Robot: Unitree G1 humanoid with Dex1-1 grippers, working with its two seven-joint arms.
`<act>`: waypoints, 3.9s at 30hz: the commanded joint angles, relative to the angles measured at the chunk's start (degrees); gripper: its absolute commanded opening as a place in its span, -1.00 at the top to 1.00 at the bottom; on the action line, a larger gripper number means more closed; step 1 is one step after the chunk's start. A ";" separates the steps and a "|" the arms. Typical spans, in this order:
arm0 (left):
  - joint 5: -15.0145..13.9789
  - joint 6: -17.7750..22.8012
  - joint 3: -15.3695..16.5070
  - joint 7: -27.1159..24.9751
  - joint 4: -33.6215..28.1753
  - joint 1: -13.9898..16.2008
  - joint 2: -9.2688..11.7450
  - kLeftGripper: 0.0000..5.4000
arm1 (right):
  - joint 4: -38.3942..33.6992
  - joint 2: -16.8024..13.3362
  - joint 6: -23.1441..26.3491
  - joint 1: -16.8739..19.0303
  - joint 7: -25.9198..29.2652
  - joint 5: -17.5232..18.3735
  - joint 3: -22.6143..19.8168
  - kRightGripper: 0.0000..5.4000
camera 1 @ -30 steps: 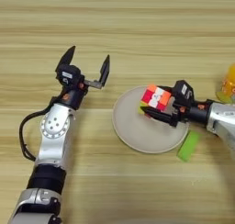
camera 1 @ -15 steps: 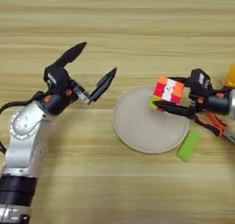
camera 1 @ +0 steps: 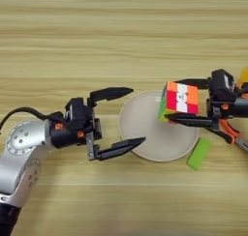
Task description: Move the objects on the table
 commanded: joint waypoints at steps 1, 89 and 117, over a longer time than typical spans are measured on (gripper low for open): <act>0.90 1.05 -1.70 -0.50 -1.52 -0.52 -0.37 -1.00 | -4.35 -1.74 1.67 -0.49 1.41 2.94 -0.55 -0.23; 5.16 -3.94 2.38 8.25 4.39 -3.54 -7.98 -0.21 | -9.32 4.39 0.56 5.05 -11.30 13.30 -9.47 -1.00; 25.37 -6.97 5.78 36.16 35.71 -14.92 -15.05 -0.21 | -2.50 13.66 -8.87 13.92 -21.45 6.44 -9.80 -1.00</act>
